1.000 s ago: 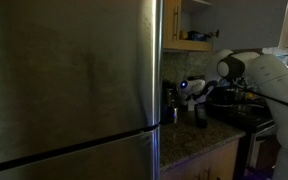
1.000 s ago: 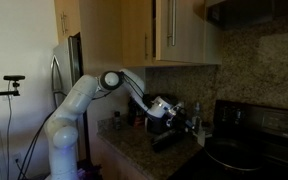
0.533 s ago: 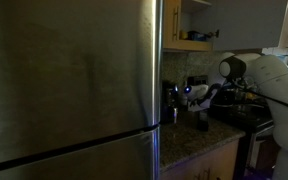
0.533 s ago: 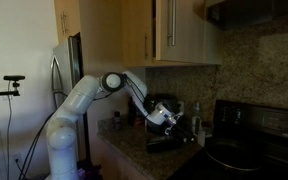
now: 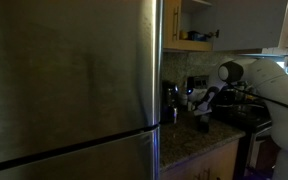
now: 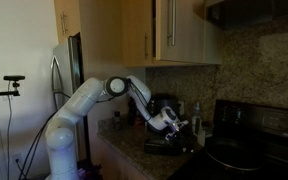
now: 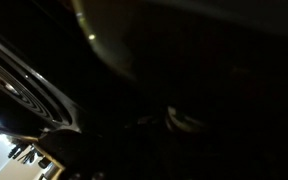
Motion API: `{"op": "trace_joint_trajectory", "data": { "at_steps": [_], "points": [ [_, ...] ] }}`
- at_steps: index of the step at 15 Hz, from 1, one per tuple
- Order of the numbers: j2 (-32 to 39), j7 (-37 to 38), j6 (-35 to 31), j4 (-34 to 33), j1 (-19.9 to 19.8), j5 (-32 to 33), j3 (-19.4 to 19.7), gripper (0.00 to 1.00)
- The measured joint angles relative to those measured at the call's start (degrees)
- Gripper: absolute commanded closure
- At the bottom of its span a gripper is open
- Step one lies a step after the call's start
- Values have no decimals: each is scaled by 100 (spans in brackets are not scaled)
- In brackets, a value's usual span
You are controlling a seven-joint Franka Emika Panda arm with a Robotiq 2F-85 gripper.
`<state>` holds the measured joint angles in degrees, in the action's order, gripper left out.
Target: Pick up the olive oil bottle
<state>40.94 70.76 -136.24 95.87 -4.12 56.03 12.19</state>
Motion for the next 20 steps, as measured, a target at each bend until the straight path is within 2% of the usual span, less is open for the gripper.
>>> {"op": "trace_joint_trajectory", "data": {
  "at_steps": [3, 4, 5, 7, 11, 12, 17, 20],
  "points": [
    [161, -40, 262, -278, 4, -229, 8, 94],
    [206, -45, 326, -355, 6, -289, 11, 53],
    [242, -44, 370, -420, 14, -355, 15, 52],
    [305, 55, 371, -547, 16, -463, 21, 40],
    [327, 530, -59, -624, 28, -480, 59, 3],
    [324, 679, -267, -625, 47, -463, 102, 0],
    [243, 1470, -1425, -620, 214, -247, 467, 0],
    [1, 1378, -1646, -475, 308, 66, 614, 0]
  ]
}}
